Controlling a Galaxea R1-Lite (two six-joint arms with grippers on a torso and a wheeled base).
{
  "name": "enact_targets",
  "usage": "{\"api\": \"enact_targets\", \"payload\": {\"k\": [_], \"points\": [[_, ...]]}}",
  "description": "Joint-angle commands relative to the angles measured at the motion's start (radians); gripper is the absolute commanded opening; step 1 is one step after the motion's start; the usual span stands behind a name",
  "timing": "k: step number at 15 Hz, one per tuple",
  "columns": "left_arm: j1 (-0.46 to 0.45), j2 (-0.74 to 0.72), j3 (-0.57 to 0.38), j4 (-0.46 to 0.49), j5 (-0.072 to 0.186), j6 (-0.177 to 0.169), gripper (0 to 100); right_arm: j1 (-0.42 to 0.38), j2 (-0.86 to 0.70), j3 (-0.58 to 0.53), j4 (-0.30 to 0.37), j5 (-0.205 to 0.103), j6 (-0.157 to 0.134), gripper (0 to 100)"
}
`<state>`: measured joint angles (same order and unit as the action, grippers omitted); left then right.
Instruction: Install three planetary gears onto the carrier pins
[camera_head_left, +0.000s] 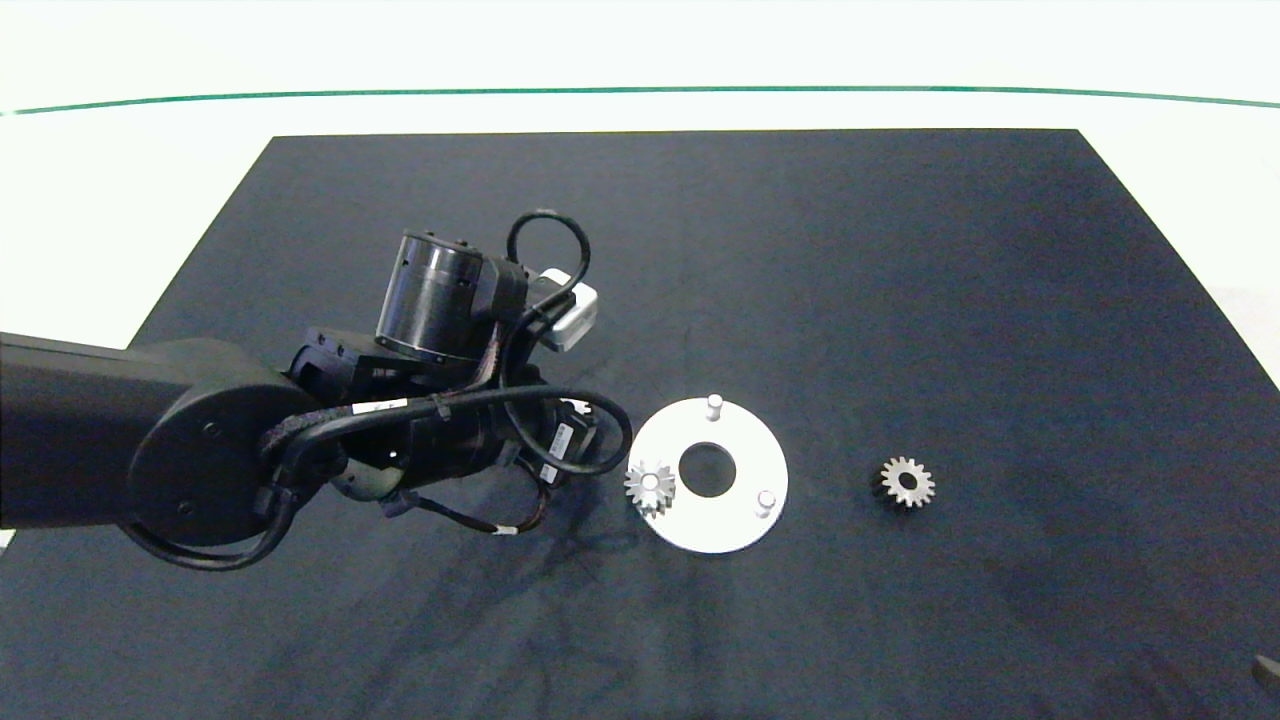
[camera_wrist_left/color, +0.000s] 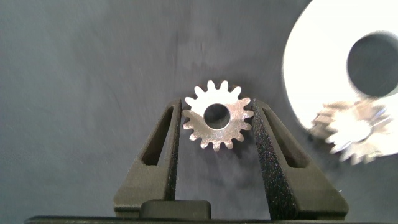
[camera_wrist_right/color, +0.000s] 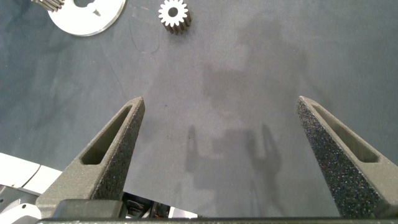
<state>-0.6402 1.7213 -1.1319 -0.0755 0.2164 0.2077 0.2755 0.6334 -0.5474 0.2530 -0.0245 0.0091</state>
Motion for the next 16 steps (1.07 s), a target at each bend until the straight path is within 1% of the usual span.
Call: {"api": "enact_targets", "payload": {"k": [1, 3, 4, 5, 6, 7, 8, 9, 11, 13, 16], "points": [[-0.033, -0.006, -0.06, 0.036, 0.003, 0.001, 0, 0.001, 0.002, 0.0, 0.002, 0.0, 0.0, 100], [-0.081, 0.001, -0.106, 0.089, 0.008, 0.001, 0, 0.001, 0.0, 0.0, 0.002, 0.0, 0.0, 100], [-0.111, 0.008, -0.127, 0.105, 0.018, 0.001, 0, 0.001, 0.0, 0.0, 0.002, 0.0, 0.0, 100], [-0.136, 0.02, -0.157, 0.12, 0.041, 0.001, 0, 0.001, -0.001, 0.0, 0.002, 0.0, 0.0, 100], [-0.15, 0.038, -0.192, 0.14, 0.074, 0.001, 0, 0.001, -0.008, -0.002, 0.002, -0.002, 0.0, 100], [-0.168, 0.055, -0.224, 0.16, 0.092, 0.001, 0, 0.001, -0.009, -0.003, 0.002, -0.002, 0.0, 100], [-0.174, 0.069, -0.243, 0.171, 0.098, 0.002, 0, 0.001, -0.011, -0.003, 0.002, -0.002, 0.0, 100], [-0.19, 0.092, -0.287, 0.188, 0.116, 0.002, 0, 0.001, -0.017, -0.005, 0.002, -0.003, 0.0, 100], [-0.208, 0.132, -0.339, 0.192, 0.13, 0.004, 0, -0.001, -0.021, -0.005, 0.002, -0.005, 0.0, 100], [-0.249, 0.169, -0.381, 0.23, 0.156, 0.004, 0, -0.001, -0.027, -0.008, 0.002, -0.006, -0.001, 100], [-0.294, 0.219, -0.431, 0.234, 0.159, -0.001, 0, 0.001, -0.043, -0.008, 0.0, -0.006, -0.001, 100]]}}
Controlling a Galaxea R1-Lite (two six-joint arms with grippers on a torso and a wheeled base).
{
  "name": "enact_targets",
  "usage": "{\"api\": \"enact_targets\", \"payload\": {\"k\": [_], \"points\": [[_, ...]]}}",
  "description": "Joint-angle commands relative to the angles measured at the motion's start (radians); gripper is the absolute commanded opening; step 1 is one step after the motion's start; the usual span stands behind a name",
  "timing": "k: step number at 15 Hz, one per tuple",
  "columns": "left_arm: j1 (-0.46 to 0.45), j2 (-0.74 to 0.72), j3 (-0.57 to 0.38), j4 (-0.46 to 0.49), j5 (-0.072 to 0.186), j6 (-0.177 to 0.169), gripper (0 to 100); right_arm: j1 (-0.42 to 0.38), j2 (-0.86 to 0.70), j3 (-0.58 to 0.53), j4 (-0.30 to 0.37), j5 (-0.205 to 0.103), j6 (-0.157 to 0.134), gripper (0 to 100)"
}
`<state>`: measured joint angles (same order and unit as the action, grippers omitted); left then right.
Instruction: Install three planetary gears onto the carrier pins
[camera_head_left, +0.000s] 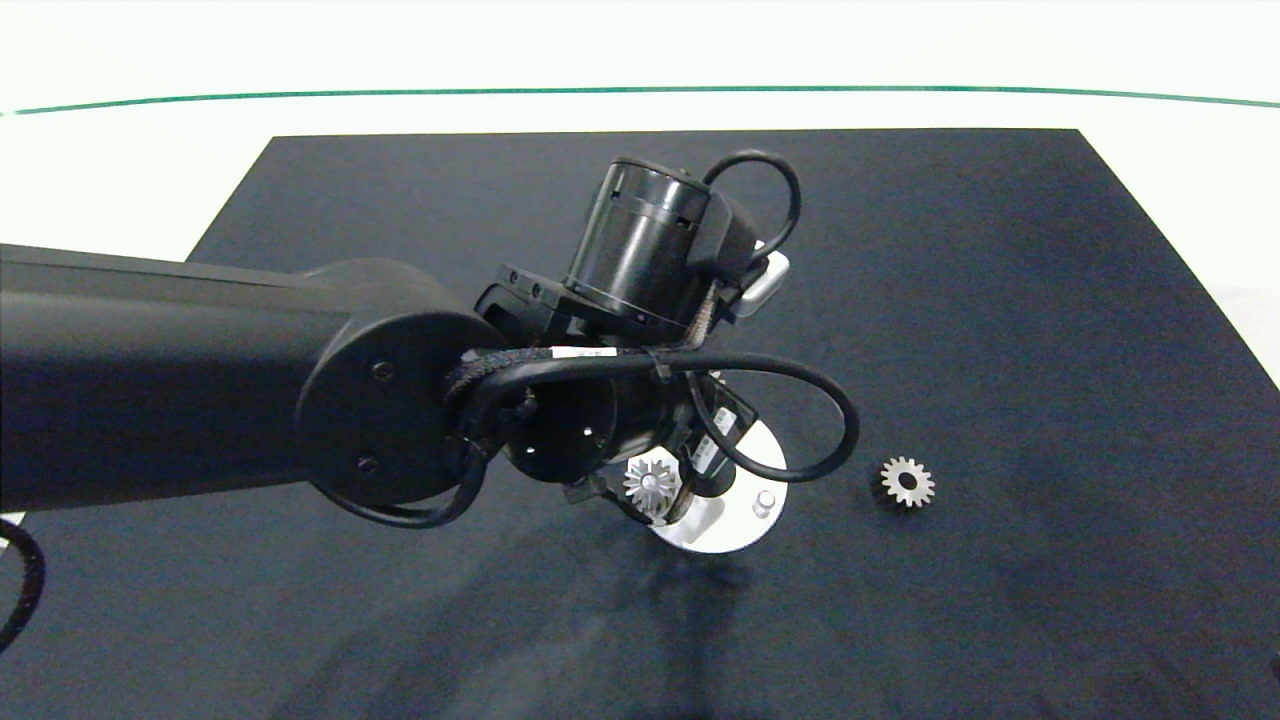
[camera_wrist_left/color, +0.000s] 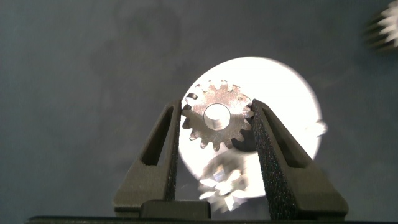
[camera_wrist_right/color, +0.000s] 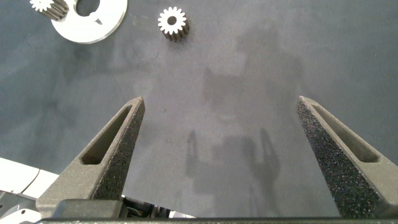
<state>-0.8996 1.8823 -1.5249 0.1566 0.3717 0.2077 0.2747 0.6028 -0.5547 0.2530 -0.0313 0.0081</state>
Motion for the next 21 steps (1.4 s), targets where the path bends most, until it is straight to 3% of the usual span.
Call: {"api": "enact_targets", "payload": {"k": [1, 9, 13, 21], "points": [[-0.041, 0.078, -0.06, 0.001, 0.007, -0.001, 0, 0.003, -0.015, -0.001, 0.0, 0.001, 0.0, 100], [-0.021, 0.124, -0.086, 0.0, 0.009, 0.019, 0, 0.005, -0.032, 0.006, 0.002, 0.017, -0.003, 100], [0.011, 0.11, -0.092, 0.0, 0.009, 0.056, 0, 0.003, -0.032, 0.009, 0.002, 0.024, -0.005, 100], [0.01, 0.115, -0.089, -0.002, 0.009, 0.056, 0, 0.005, -0.04, 0.01, 0.002, 0.03, -0.005, 100]]}}
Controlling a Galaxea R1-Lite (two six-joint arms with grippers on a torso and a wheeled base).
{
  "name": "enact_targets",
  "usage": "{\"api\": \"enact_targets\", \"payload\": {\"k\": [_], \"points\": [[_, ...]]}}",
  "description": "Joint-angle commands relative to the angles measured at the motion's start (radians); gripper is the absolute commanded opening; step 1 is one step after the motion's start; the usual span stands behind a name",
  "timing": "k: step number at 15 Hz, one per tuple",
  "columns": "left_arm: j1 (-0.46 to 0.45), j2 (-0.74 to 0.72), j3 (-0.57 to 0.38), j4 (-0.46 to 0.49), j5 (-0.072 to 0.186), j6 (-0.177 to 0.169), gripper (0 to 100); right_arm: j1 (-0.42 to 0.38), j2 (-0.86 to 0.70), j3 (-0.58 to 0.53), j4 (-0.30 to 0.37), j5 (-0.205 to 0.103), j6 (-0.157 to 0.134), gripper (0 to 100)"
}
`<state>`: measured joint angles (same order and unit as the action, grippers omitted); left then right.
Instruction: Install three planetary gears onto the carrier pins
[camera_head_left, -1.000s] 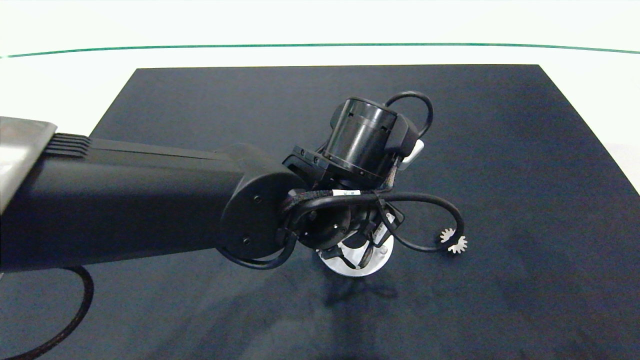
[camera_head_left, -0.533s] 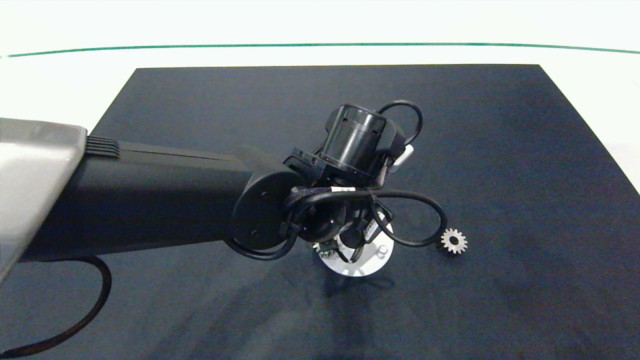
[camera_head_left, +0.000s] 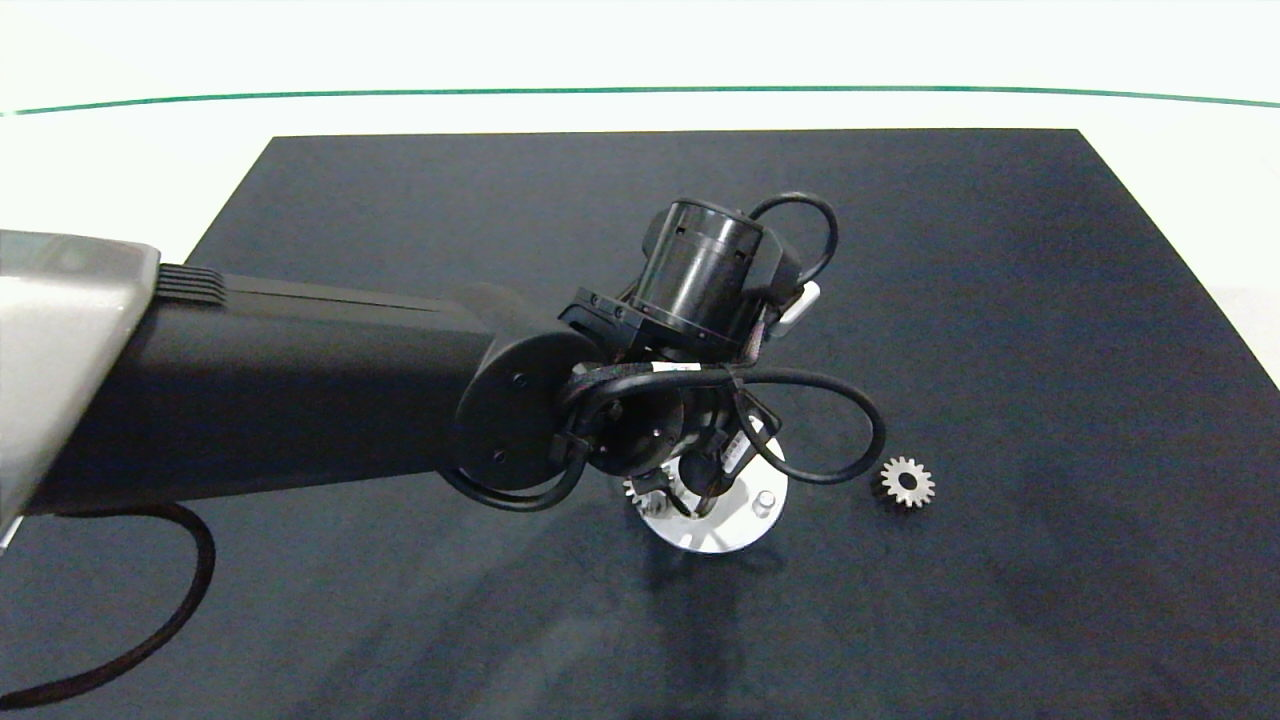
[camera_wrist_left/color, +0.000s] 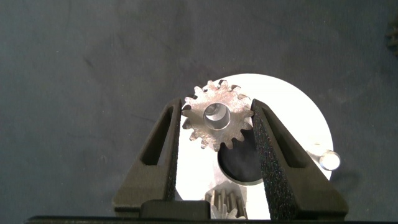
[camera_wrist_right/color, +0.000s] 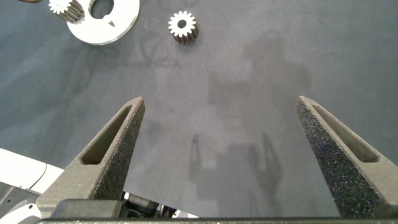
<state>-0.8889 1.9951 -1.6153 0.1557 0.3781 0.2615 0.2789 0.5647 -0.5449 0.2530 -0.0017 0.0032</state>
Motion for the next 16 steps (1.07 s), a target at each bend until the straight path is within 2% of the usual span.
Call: {"api": "enact_targets", "payload": {"k": [1, 16], "points": [[0.001, 0.002, 0.002, -0.001, 0.002, 0.002, 0, 0.0, -0.002, 0.0, 0.002, 0.0, 0.0, 100], [0.013, 0.013, -0.005, -0.005, 0.002, 0.001, 0, 0.0, -0.003, 0.008, 0.002, 0.008, 0.0, 100]]}}
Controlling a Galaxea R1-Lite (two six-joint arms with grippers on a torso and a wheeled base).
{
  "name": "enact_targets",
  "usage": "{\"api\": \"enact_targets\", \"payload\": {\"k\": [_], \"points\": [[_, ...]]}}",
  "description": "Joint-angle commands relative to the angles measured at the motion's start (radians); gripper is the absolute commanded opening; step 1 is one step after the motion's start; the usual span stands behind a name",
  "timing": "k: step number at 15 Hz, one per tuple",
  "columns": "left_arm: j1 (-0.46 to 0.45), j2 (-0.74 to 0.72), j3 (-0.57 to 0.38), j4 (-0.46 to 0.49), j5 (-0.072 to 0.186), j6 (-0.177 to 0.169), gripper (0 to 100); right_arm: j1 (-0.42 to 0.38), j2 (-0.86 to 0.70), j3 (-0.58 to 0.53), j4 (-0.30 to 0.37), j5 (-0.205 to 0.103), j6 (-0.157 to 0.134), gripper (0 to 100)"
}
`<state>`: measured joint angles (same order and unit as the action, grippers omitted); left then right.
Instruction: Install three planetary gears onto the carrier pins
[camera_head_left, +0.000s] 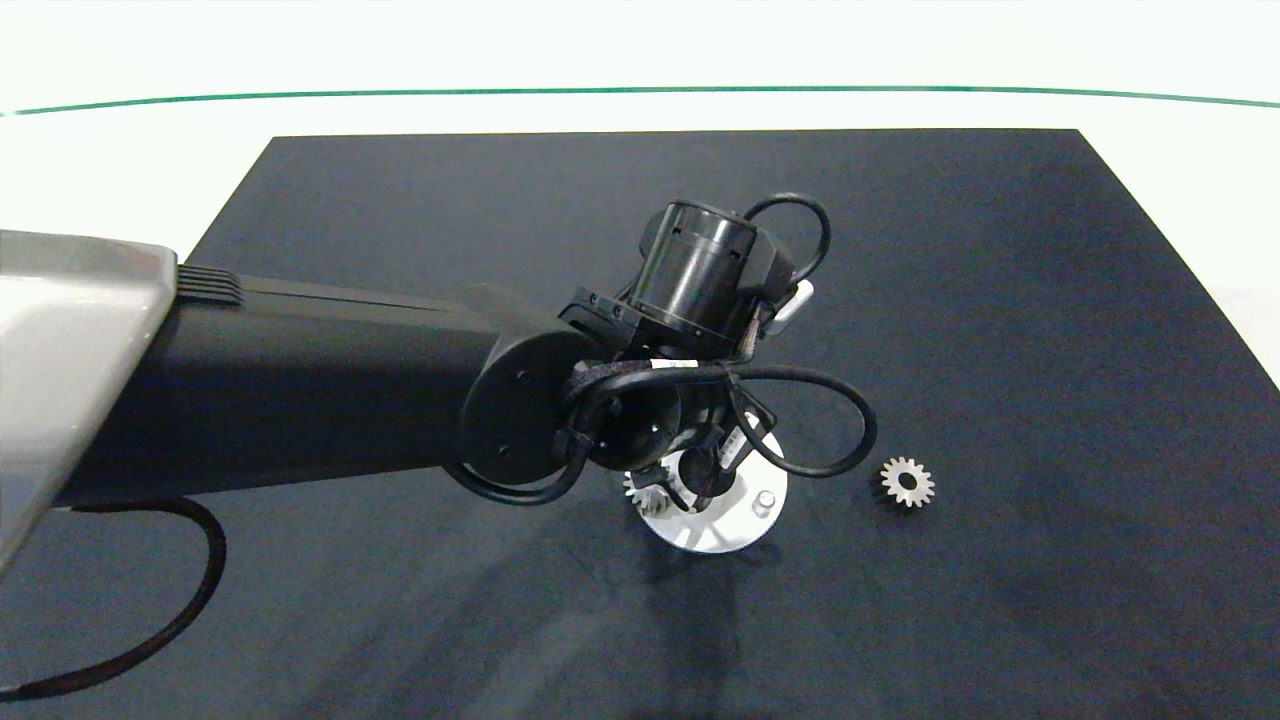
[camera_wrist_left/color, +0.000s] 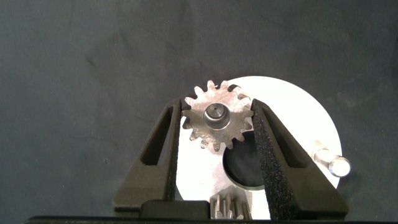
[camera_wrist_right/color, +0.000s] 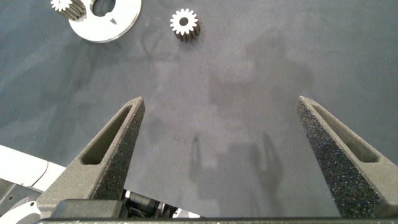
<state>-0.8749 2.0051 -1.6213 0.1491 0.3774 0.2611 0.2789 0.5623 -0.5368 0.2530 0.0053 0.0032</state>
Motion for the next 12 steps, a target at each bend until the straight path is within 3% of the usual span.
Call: {"api": "enact_targets", "payload": {"k": [1, 7, 8, 12], "points": [[-0.001, 0.004, 0.0, 0.001, 0.003, 0.001, 0, 0.0, -0.001, 0.0, 0.002, 0.001, 0.0, 100], [-0.003, 0.011, 0.003, 0.001, 0.003, 0.006, 0, 0.0, -0.001, 0.001, 0.002, 0.001, 0.0, 100], [-0.001, 0.011, 0.003, 0.001, 0.003, 0.017, 100, 0.0, -0.001, 0.001, 0.002, 0.001, 0.0, 100], [-0.006, 0.011, 0.001, -0.002, 0.001, -0.006, 100, 0.0, -0.001, 0.001, 0.002, 0.001, 0.0, 100]]}}
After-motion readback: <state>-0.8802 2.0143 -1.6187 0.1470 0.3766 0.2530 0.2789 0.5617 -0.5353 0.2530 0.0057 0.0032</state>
